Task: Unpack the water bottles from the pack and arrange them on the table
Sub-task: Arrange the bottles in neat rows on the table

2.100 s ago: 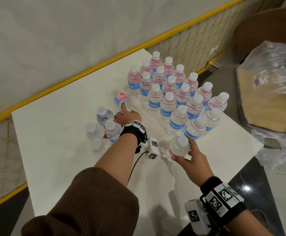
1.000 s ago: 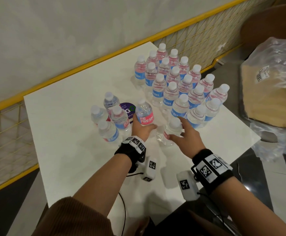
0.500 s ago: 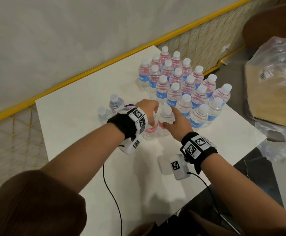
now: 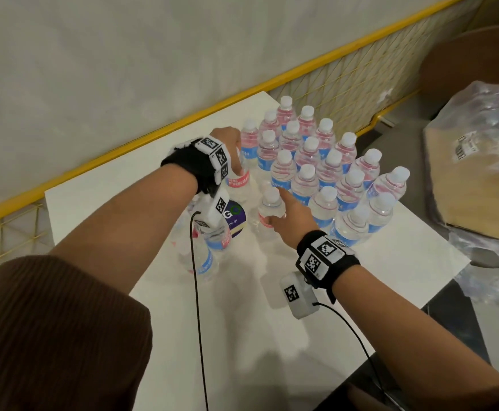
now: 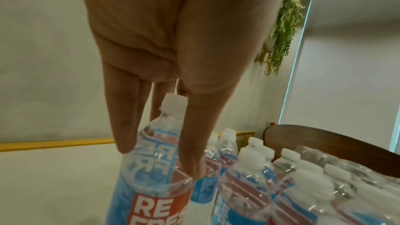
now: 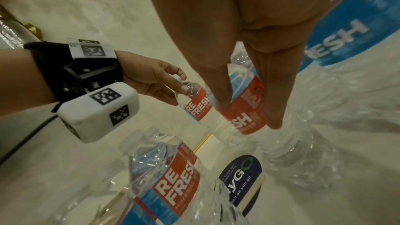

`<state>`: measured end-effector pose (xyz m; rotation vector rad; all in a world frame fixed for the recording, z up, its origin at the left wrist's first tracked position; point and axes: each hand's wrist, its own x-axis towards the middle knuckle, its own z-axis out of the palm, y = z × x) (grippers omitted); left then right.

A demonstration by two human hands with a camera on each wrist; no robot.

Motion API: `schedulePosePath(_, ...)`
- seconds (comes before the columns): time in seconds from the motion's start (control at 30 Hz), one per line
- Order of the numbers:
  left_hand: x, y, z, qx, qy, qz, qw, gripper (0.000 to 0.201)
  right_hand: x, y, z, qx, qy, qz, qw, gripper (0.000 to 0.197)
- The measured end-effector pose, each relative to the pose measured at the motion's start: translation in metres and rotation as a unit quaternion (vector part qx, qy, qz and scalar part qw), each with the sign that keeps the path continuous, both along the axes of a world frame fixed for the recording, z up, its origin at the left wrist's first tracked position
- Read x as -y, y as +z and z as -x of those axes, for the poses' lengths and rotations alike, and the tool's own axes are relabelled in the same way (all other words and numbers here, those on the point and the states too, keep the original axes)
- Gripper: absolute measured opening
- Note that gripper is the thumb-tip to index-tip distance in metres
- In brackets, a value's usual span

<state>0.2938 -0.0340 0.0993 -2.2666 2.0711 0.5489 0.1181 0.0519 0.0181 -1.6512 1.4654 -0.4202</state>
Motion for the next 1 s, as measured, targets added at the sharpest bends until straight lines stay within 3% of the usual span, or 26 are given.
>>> schedulePosePath(0.17, 0.021, -0.031, -0.015, 0.028, 0.019, 0.006, 0.999, 0.030, 0.031, 0.007, -0.022, -0.043, 0.045, -0.006, 0.998, 0.070)
schedulePosePath(0.3, 0.038, -0.044, -0.026, 0.035, 0.036, -0.041, 0.998, 0.025, 0.053, 0.019, -0.035, -0.079, 0.064, 0.050, 0.994, 0.070)
schedulePosePath(0.43, 0.043, -0.042, -0.035, 0.042, 0.012, -0.063, 0.997, 0.035, 0.070, 0.043, -0.041, -0.122, 0.085, 0.097, 0.984, 0.055)
schedulePosePath(0.5, 0.043, -0.032, -0.033, 0.070, 0.001, -0.075, 0.995, 0.012, 0.077, 0.056, -0.047, -0.161, 0.105, 0.104, 0.976, 0.047)
schedulePosePath(0.6, 0.049, -0.034, -0.034, 0.087, -0.010, -0.079, 0.993, 0.033, 0.089, 0.071, -0.059, -0.255, 0.164, 0.101, 0.948, 0.041)
schedulePosePath(0.7, 0.048, -0.032, -0.035, 0.065, 0.015, -0.070, 0.995, 0.031, 0.099, 0.079, -0.068, -0.321, 0.209, 0.103, 0.918, 0.043)
schedulePosePath(0.8, 0.046, -0.030, -0.033, 0.059, 0.027, -0.074, 0.995, 0.011, 0.105, 0.082, -0.072, -0.346, 0.229, 0.101, 0.904, 0.038)
schedulePosePath(0.87, 0.050, -0.036, -0.034, 0.048, 0.040, -0.061, 0.996, 0.024, 0.107, 0.084, -0.073, -0.350, 0.237, 0.108, 0.900, 0.035)
schedulePosePath(0.97, 0.054, -0.035, -0.033, 0.031, 0.074, -0.051, 0.995, 0.013, 0.112, 0.086, -0.072, -0.344, 0.241, 0.117, 0.900, 0.037)
schedulePosePath(1.0, 0.054, -0.035, -0.033, 0.029, 0.086, -0.043, 0.995, 0.023, 0.113, 0.086, -0.071, -0.340, 0.242, 0.115, 0.902, 0.039)
